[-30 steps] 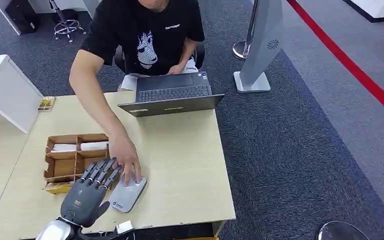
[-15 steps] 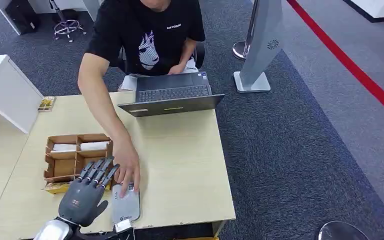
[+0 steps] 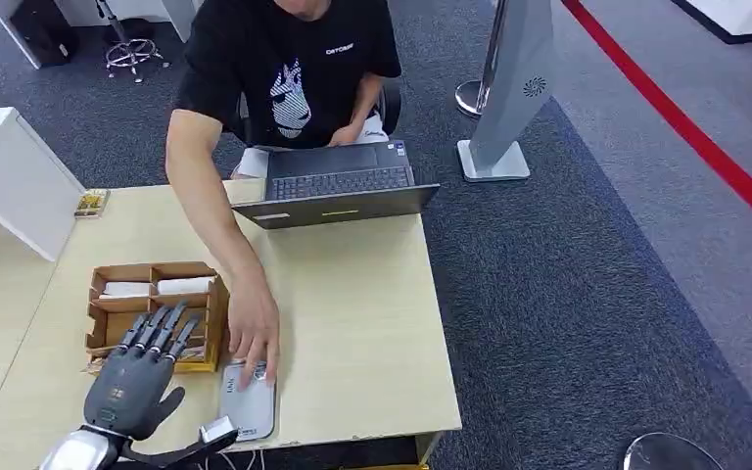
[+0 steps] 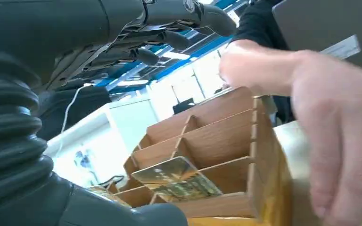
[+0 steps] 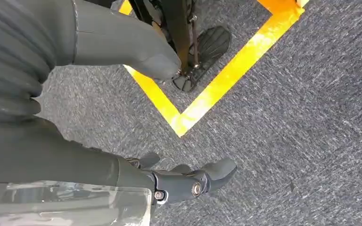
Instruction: Pass the card to the sensor for recognition and then transmit it.
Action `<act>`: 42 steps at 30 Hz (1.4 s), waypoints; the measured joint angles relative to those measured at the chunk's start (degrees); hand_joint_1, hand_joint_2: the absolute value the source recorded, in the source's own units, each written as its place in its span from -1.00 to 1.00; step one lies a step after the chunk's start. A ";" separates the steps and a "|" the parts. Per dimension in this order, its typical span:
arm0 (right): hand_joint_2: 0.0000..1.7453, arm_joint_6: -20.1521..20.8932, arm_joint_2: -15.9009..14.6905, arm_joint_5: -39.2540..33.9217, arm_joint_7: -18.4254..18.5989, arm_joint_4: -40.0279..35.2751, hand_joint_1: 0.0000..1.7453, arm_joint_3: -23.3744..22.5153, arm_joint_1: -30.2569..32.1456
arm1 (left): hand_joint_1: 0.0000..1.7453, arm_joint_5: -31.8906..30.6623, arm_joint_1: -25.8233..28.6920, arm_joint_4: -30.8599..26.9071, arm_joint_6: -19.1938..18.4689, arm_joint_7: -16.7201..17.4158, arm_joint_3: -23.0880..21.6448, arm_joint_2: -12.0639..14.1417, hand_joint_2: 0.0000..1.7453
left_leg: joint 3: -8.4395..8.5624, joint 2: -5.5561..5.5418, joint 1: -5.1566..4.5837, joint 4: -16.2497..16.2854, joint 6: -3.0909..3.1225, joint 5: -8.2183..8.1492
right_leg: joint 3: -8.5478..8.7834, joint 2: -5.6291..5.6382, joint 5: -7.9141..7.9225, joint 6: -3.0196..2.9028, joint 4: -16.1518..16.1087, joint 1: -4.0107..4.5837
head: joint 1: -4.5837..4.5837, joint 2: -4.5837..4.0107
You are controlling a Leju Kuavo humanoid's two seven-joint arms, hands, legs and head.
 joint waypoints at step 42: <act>1.00 1.66 0.00 4.33 0.37 0.00 -1.00 -0.29 -0.11 | -1.00 -3.63 -2.35 15.21 10.73 -4.07 16.11 -9.77 1.00 | 0.01 -0.01 -0.01 0.01 0.00 0.00 | -0.01 -0.01 0.03 0.00 0.00 0.00 | 0.00 0.00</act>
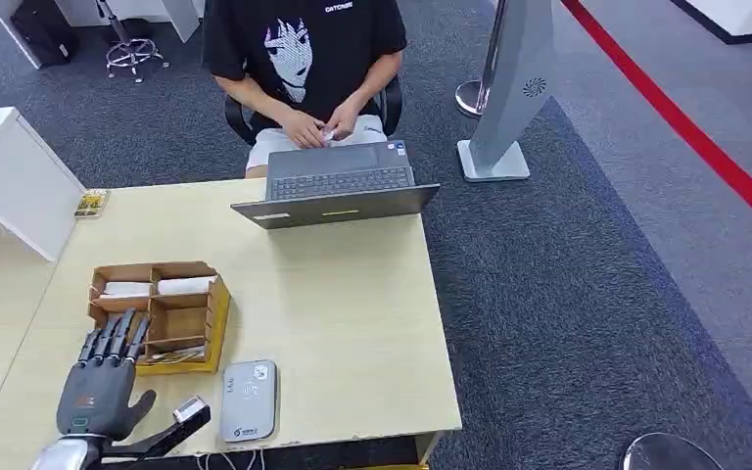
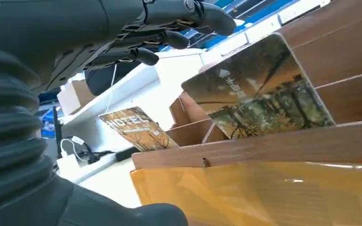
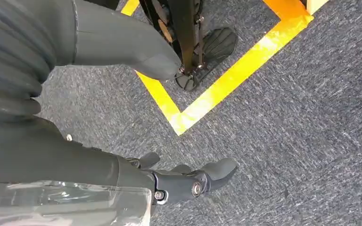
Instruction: Pass the card to the sensor for recognition and then transmit it.
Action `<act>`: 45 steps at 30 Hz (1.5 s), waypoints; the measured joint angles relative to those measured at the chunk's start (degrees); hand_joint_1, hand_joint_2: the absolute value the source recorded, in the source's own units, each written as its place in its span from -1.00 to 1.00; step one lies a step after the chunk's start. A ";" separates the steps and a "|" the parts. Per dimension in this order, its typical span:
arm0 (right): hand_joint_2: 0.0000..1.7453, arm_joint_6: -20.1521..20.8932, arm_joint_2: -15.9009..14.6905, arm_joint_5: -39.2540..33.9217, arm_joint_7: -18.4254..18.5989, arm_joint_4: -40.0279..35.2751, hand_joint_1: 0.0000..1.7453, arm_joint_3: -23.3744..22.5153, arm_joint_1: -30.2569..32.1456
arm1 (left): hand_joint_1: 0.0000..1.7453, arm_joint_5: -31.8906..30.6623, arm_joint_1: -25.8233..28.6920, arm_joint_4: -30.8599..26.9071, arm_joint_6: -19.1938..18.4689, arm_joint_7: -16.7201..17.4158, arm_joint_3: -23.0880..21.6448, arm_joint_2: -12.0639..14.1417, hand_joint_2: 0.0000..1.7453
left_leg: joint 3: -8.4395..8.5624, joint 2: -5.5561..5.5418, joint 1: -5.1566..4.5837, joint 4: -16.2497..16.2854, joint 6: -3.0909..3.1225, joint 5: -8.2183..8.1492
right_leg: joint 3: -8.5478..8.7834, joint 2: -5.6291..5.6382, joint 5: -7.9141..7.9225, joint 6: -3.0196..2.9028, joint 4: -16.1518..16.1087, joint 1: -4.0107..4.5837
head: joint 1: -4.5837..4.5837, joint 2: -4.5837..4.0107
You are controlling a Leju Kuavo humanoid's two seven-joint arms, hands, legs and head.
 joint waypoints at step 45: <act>1.00 -0.39 0.00 1.01 -0.37 0.00 -1.00 -0.94 -0.08 | -1.00 -0.39 -0.12 -0.42 -0.39 -2.18 -2.45 -2.95 1.00 | 0.00 0.01 0.00 0.01 0.00 0.00 | 0.00 0.00 0.02 -0.01 0.00 0.00 | -0.02 0.00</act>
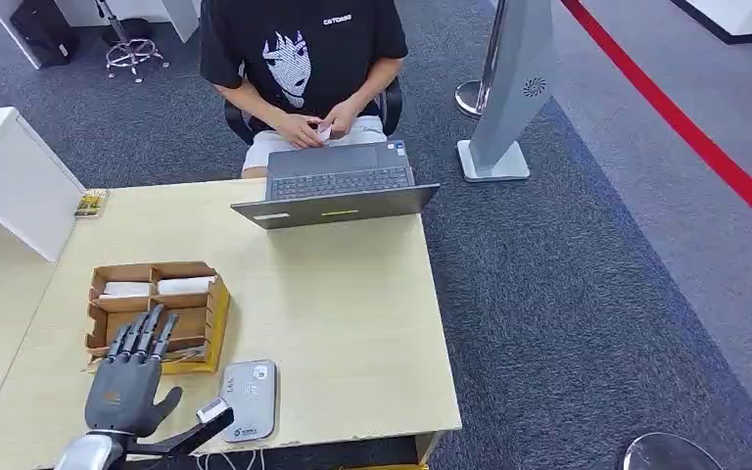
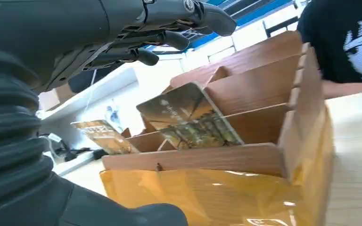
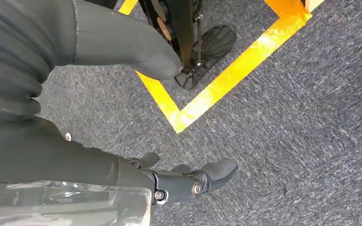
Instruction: Pass the card to the sensor for recognition and then transmit it.
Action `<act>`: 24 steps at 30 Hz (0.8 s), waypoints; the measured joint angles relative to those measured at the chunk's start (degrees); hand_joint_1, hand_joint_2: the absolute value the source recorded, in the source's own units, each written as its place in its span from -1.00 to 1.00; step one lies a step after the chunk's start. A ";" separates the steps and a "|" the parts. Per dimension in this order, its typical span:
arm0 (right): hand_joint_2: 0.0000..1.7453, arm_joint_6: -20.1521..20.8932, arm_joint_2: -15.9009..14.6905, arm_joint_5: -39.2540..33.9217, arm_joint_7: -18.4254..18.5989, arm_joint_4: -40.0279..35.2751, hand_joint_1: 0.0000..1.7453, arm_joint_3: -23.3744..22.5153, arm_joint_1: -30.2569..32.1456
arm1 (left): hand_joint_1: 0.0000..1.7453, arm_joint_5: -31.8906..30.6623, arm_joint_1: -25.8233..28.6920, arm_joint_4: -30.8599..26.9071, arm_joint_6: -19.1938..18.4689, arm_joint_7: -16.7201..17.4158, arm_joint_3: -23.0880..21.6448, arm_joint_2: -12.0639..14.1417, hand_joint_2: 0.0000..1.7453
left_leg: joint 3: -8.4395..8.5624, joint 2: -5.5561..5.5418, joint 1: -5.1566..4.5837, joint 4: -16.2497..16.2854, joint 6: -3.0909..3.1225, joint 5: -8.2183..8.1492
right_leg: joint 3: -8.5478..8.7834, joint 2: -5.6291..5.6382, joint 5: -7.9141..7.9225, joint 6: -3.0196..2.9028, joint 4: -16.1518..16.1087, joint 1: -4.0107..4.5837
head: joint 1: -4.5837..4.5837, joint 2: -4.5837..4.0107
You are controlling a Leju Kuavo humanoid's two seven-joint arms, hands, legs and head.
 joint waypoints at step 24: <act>1.00 0.02 0.00 0.24 0.00 0.00 -1.00 -0.53 -0.03 | 1.00 0.59 -0.01 -3.10 -1.14 1.03 -0.53 0.44 1.00 | 0.00 0.00 0.00 0.00 0.00 0.00 | 0.00 0.00 0.00 0.00 0.00 0.00 | 0.02 0.00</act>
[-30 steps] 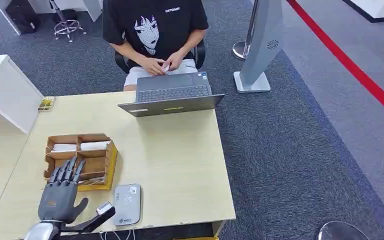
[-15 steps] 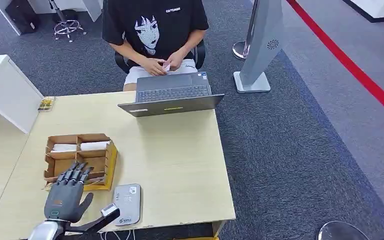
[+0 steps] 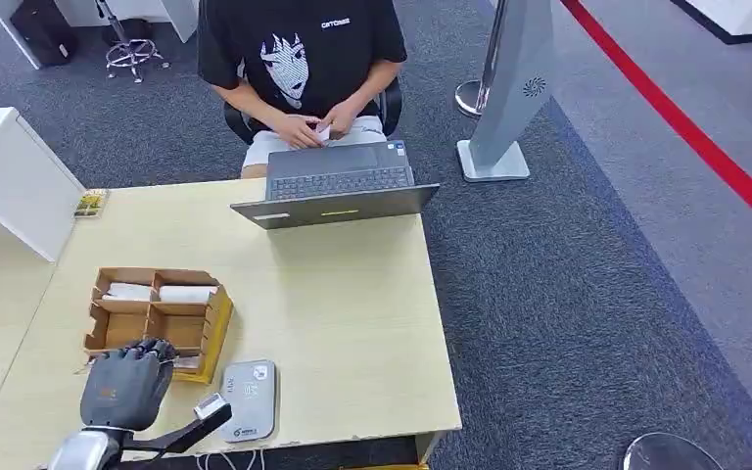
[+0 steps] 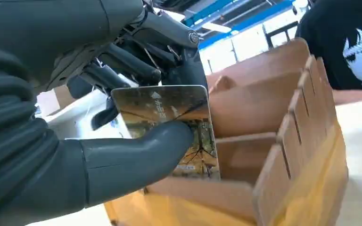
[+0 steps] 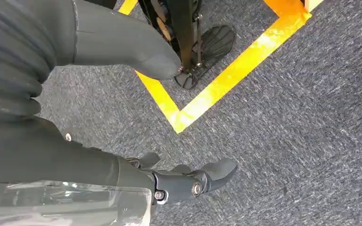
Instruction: Pass the card to the sensor for recognition and then transmit it.
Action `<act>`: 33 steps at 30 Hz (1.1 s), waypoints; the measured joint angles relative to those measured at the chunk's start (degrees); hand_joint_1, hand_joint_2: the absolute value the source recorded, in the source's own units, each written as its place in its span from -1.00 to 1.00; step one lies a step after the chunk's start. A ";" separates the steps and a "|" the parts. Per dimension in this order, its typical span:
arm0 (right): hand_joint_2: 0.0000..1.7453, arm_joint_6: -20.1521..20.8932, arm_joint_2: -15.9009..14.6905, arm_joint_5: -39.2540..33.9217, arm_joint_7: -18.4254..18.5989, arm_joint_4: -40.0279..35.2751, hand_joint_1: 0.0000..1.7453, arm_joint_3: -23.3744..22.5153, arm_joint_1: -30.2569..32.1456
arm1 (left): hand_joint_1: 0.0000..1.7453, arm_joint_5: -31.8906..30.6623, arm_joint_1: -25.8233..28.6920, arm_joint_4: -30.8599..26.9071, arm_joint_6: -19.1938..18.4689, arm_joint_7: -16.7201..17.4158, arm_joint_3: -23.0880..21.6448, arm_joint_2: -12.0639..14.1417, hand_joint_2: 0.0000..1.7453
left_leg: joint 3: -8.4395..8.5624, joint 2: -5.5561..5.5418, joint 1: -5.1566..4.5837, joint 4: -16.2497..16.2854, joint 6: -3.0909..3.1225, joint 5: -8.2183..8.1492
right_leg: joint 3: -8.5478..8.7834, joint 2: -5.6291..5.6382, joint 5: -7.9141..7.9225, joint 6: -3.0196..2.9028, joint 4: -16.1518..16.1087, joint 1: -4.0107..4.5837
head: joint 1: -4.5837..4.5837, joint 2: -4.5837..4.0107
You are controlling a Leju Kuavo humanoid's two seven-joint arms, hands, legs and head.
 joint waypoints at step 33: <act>1.00 2.84 -0.13 2.25 -1.97 -0.02 -1.00 -1.35 -0.46 | 1.00 -1.09 -31.31 7.02 -5.97 10.38 -0.02 7.87 1.00 | -0.18 -0.01 0.01 0.01 -0.01 0.51 | -0.22 0.00 0.47 -0.01 0.01 0.01 | 0.02 0.00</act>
